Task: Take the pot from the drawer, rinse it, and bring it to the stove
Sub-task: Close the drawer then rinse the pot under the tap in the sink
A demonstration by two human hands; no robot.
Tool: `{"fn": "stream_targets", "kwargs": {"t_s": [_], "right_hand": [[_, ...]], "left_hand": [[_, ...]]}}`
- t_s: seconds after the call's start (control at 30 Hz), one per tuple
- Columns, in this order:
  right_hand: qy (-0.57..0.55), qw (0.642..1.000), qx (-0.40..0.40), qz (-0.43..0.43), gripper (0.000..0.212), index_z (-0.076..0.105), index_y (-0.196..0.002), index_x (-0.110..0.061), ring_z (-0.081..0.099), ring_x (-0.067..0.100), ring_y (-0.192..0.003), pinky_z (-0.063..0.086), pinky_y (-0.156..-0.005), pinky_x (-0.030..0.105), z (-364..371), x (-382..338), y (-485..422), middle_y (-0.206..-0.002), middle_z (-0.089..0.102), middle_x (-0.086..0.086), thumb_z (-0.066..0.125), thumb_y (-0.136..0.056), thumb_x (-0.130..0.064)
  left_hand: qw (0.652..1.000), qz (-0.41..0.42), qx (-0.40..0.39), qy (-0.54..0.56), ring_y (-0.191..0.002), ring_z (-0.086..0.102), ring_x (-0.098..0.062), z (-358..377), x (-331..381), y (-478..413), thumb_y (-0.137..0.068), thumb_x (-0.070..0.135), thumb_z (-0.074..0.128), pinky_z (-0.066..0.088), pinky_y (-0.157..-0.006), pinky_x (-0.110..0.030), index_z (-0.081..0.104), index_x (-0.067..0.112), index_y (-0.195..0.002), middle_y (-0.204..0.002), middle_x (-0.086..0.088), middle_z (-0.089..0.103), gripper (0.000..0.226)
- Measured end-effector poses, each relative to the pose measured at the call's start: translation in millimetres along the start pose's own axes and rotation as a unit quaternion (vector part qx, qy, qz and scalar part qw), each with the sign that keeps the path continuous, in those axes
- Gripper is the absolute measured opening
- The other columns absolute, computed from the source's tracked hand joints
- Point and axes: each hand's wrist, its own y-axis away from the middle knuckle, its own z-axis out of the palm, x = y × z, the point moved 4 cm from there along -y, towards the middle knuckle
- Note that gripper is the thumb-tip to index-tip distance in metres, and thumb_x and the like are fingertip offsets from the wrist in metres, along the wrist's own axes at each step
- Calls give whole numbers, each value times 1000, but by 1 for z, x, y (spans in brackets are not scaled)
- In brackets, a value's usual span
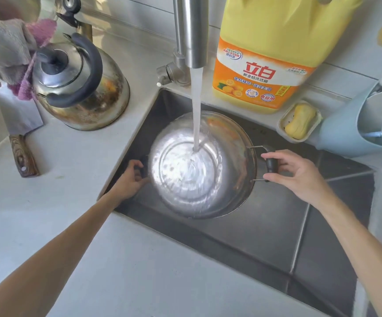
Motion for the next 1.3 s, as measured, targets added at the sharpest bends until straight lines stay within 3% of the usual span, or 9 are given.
{"fn": "stream_targets", "kwargs": {"t_s": [0.1,0.17,0.23,0.5,0.67,0.83,0.97,1.1,1.3], "right_hand": [[13,1000,20,-2,44,75,-104,-40,67,13,-89,48,-89,9,1,10,4,-114,64,-8,86,-75,-8],[19,999,31,0,42,75,-100,-40,67,13,-87,47,-88,7,2,16,6,-115,64,-5,85,-76,-7],[26,999,38,7,41,74,-98,-39,67,12,-88,47,-88,7,1,23,9,-114,65,-4,84,-77,-5],[-5,994,48,101,33,72,-96,-28,73,13,-97,47,-87,4,-1,63,19,-107,75,3,78,-83,1],[-31,984,46,171,29,71,-98,-31,75,11,-95,49,-81,14,0,79,25,-100,79,2,76,-86,-4],[-39,978,12,206,29,69,-106,-28,71,15,-108,47,-87,28,4,86,26,-116,74,0,70,-91,-2],[-46,973,-30,224,31,69,-110,-27,69,18,-112,45,-92,33,10,88,26,-129,67,0,69,-92,-2],[-46,976,-32,212,33,69,-112,-26,69,24,-114,45,-100,35,13,81,23,-126,69,4,69,-92,-1],[-12,993,-15,119,35,69,-109,-33,68,15,-111,45,-97,24,7,42,13,-117,72,-4,68,-92,-3]], "left_hand": [[998,19,55,-18,-93,69,-36,-2,3,0,-91,19,76,57,-87,-52,38,20,-116,-97,-7,63,46],[995,42,86,-23,-75,66,-22,-2,5,2,-90,22,78,54,-73,-43,38,24,-110,-86,3,62,45],[990,78,113,-27,-69,61,-11,-3,9,4,-88,23,80,50,-68,-33,39,27,-107,-83,9,61,46],[978,154,120,-69,-83,72,-24,-6,28,14,-89,17,78,61,-81,-47,41,24,-111,-100,-7,72,44],[971,204,93,-88,-74,68,-14,-4,39,24,-89,19,79,61,-77,-32,44,23,-116,-93,-4,70,44],[966,241,74,-66,-70,63,-9,-4,42,32,-89,20,78,55,-70,-22,46,25,-114,-81,7,65,41],[975,212,56,-45,-67,62,-10,-9,31,32,-89,23,76,55,-72,-23,47,30,-112,-81,3,66,38],[983,170,41,-60,-66,60,-8,-11,21,26,-89,25,78,55,-71,-23,46,25,-115,-80,3,66,41],[992,80,17,-96,-76,66,-29,-5,10,7,-88,24,80,59,-82,-47,38,19,-119,-90,-11,67,51]]}}
